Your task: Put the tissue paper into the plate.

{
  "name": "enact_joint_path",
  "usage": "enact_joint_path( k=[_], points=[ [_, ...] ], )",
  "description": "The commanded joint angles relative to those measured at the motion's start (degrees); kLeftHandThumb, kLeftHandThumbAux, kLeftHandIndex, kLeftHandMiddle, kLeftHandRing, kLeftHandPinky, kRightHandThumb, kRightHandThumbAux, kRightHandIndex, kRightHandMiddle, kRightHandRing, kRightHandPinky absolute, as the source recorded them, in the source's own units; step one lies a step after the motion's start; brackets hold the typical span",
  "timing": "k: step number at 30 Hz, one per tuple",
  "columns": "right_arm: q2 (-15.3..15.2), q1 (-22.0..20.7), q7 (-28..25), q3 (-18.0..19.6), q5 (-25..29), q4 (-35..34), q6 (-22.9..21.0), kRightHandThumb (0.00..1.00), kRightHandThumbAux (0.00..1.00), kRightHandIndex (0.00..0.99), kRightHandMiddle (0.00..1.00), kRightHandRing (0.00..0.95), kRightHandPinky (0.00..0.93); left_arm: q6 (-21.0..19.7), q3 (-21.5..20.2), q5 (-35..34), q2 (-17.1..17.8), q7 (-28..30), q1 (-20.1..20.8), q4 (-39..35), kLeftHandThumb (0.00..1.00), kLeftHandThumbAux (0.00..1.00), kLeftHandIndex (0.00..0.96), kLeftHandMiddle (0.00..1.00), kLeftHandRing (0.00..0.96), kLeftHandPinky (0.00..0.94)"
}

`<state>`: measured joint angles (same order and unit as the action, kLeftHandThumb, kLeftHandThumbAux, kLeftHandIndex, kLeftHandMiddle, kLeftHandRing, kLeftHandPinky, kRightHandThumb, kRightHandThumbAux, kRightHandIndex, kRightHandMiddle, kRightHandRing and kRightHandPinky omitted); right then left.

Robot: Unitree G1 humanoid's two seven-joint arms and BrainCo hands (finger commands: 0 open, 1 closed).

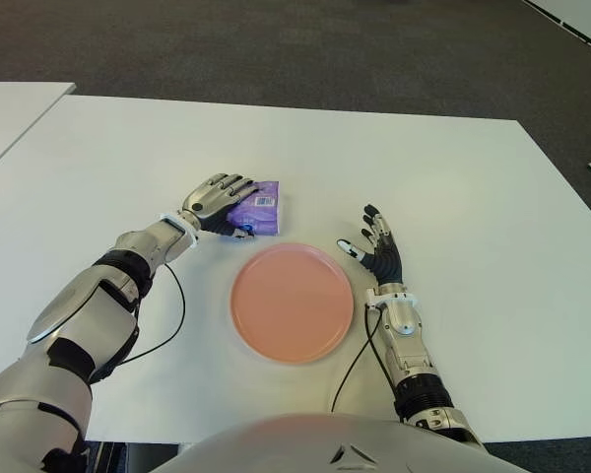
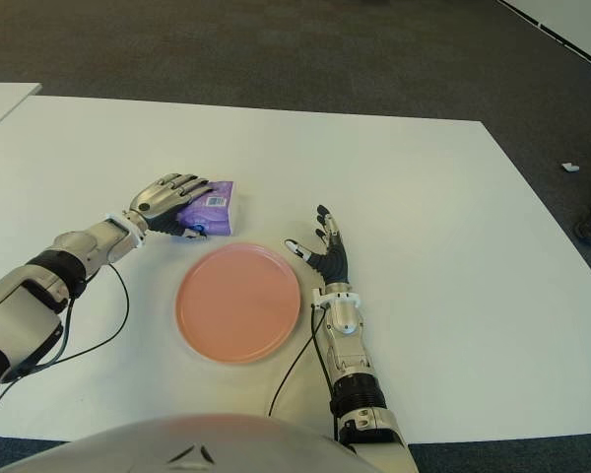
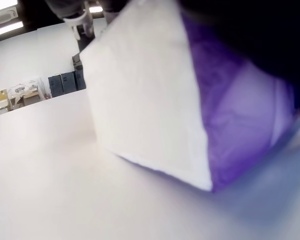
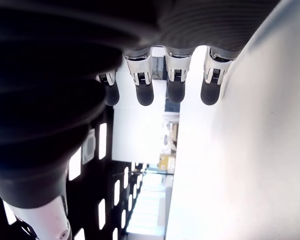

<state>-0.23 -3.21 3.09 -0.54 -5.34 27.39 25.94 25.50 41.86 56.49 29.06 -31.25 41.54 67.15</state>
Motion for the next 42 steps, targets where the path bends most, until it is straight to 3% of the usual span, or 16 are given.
enact_joint_path(
  k=[1,20,24,25,27,28,30,33,37,42],
  points=[
    [0.2,5.3,-0.2,-0.1,0.3,4.5,-4.2,0.002,0.768,0.000,0.006,0.000,0.000,0.4,2.7,1.1,-1.2,3.2,-4.5,3.4,0.085,0.331,0.000,0.000,0.000,0.000],
    [0.2,5.6,-0.1,-0.1,0.4,4.2,-4.1,0.002,0.771,0.000,0.005,0.000,0.000,1.5,3.6,0.3,-1.3,2.6,-4.3,4.4,0.101,0.359,0.000,0.000,0.000,0.000],
    [0.2,5.7,-0.2,-0.2,0.4,4.2,-4.1,0.003,0.769,0.000,0.005,0.000,0.000,1.6,3.3,-0.5,-1.7,2.1,-4.2,4.7,0.106,0.376,0.011,0.015,0.010,0.058],
    [0.2,5.7,-0.3,-0.2,0.5,4.2,-4.1,0.003,0.769,0.000,0.006,0.000,0.000,1.7,3.0,-0.9,-1.9,1.8,-4.2,4.8,0.134,0.396,0.065,0.096,0.091,0.133],
    [0.2,5.7,-0.3,-0.2,0.5,4.2,-4.0,0.003,0.770,0.000,0.006,0.000,0.000,1.9,2.4,-2.0,-2.1,1.1,-4.3,4.9,0.254,0.462,0.227,0.348,0.342,0.367],
    [0.2,5.7,-0.3,-0.2,0.5,4.1,-4.1,0.003,0.770,0.000,0.006,0.000,0.000,1.9,2.1,-2.5,-2.3,0.7,-4.4,4.9,0.282,0.475,0.257,0.395,0.389,0.411],
    [0.2,5.7,-0.3,-0.2,0.5,4.1,-4.1,0.003,0.772,0.000,0.006,0.000,0.000,1.5,1.7,-3.2,-2.5,-0.9,-4.7,4.9,0.531,0.606,0.356,0.527,0.524,0.562],
    [0.2,5.8,-0.3,-0.2,0.6,4.1,-4.1,0.004,0.773,0.000,0.005,0.000,0.000,0.2,1.9,-3.1,-2.8,-5.4,-5.0,4.7,0.659,0.665,0.410,0.636,0.643,0.699],
    [0.1,5.8,-0.4,-0.2,0.6,3.9,-4.2,0.004,0.776,0.000,0.004,0.000,0.001,-0.9,2.1,-2.3,-3.3,-15.4,-5.4,4.3,0.716,0.687,0.433,0.741,0.744,0.789],
    [0.1,5.8,-0.5,-0.3,0.7,3.7,-4.3,0.000,0.773,0.000,0.002,0.000,0.002,-0.6,2.4,-2.4,-3.7,-20.2,-5.4,4.7,0.739,0.695,0.441,0.811,0.811,0.832]
  ],
)
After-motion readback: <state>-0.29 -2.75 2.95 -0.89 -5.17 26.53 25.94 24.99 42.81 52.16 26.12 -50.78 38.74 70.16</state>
